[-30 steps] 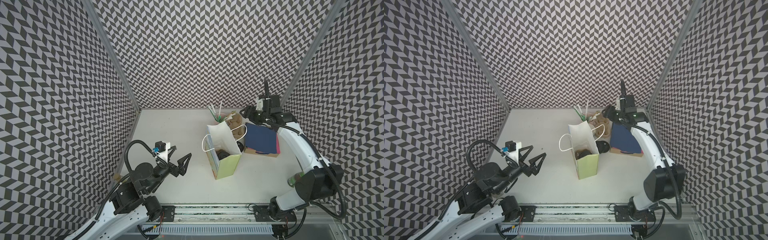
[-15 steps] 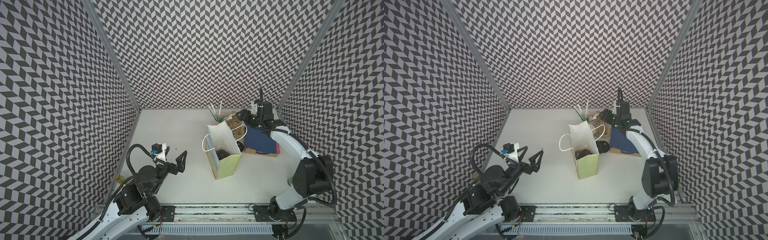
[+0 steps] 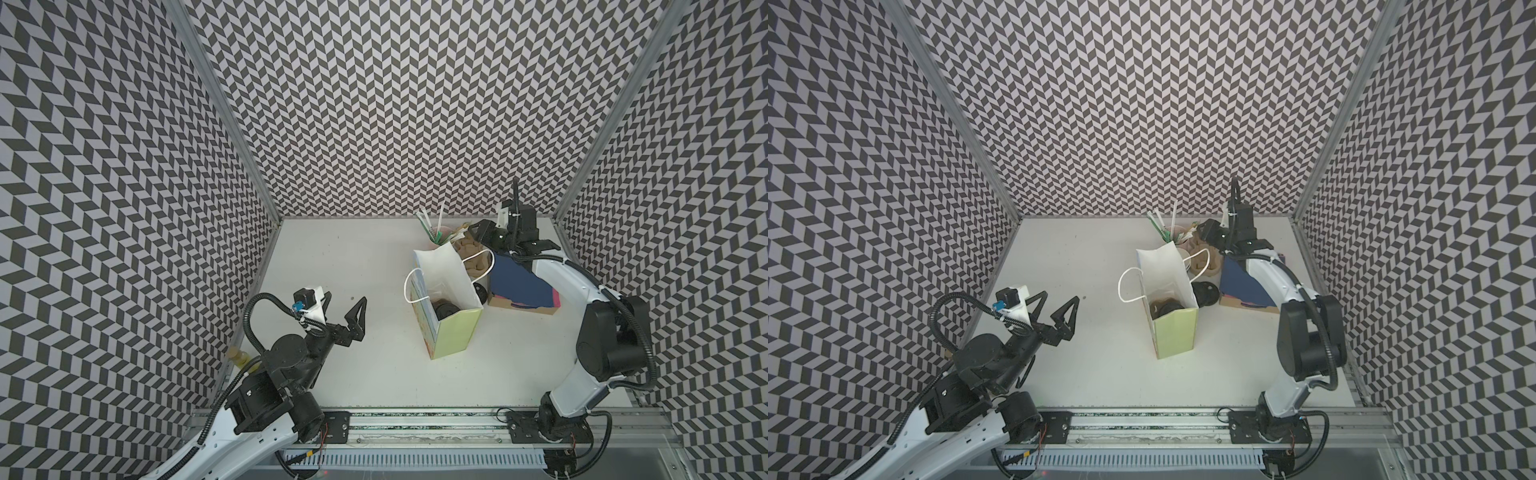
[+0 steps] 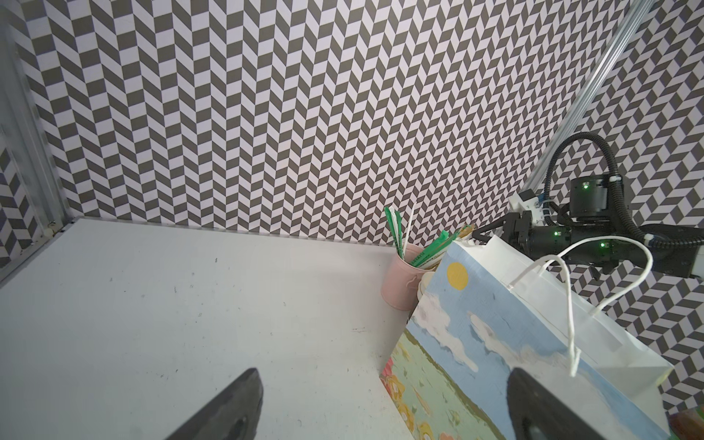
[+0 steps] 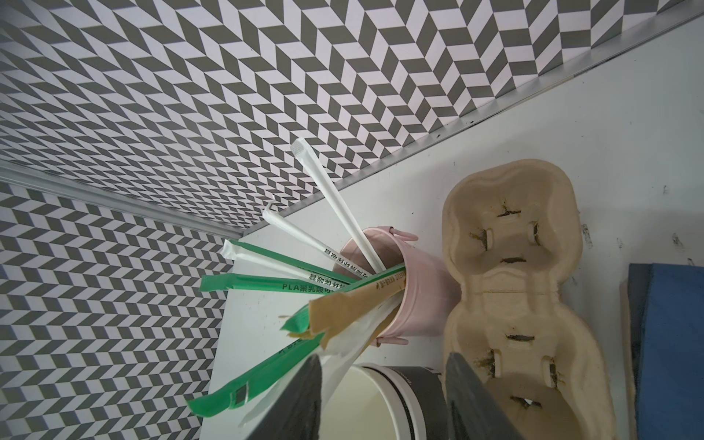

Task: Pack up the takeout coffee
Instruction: 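Lower the right gripper onto the pink cup and grasp a white straw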

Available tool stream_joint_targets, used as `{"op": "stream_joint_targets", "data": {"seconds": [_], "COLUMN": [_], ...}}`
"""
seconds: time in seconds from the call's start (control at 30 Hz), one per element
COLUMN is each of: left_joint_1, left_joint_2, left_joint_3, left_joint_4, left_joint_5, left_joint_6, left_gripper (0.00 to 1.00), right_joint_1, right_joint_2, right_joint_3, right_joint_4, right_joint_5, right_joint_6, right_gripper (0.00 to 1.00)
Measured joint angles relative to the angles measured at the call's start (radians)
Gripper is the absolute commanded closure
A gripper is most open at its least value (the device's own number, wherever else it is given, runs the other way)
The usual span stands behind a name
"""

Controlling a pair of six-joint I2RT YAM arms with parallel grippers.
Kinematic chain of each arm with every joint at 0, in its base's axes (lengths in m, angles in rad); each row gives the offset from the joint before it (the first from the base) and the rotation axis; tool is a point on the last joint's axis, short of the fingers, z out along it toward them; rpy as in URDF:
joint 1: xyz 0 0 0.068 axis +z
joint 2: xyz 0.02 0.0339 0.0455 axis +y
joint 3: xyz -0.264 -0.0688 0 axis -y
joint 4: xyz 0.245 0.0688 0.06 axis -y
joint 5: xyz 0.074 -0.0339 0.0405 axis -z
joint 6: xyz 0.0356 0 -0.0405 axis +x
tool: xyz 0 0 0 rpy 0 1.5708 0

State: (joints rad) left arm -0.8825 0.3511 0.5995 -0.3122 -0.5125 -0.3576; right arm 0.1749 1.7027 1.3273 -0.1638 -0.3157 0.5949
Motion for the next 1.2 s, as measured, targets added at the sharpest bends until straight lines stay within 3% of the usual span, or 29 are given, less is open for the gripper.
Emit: {"op": "stream_joint_targets", "data": {"seconds": [1.2], "left_joint_1": [0.034], "left_joint_2": [0.039], "left_joint_3": [0.000], "left_joint_4": [0.005], "left_joint_5": [0.009], "left_joint_6": [-0.002], "left_gripper": [0.00], "right_joint_1": [0.040], "right_joint_2": [0.084], "right_joint_3": [0.045], "right_joint_4": [0.071], "right_joint_5": [-0.013], "right_joint_6": [-0.027], "right_gripper": [0.82]}}
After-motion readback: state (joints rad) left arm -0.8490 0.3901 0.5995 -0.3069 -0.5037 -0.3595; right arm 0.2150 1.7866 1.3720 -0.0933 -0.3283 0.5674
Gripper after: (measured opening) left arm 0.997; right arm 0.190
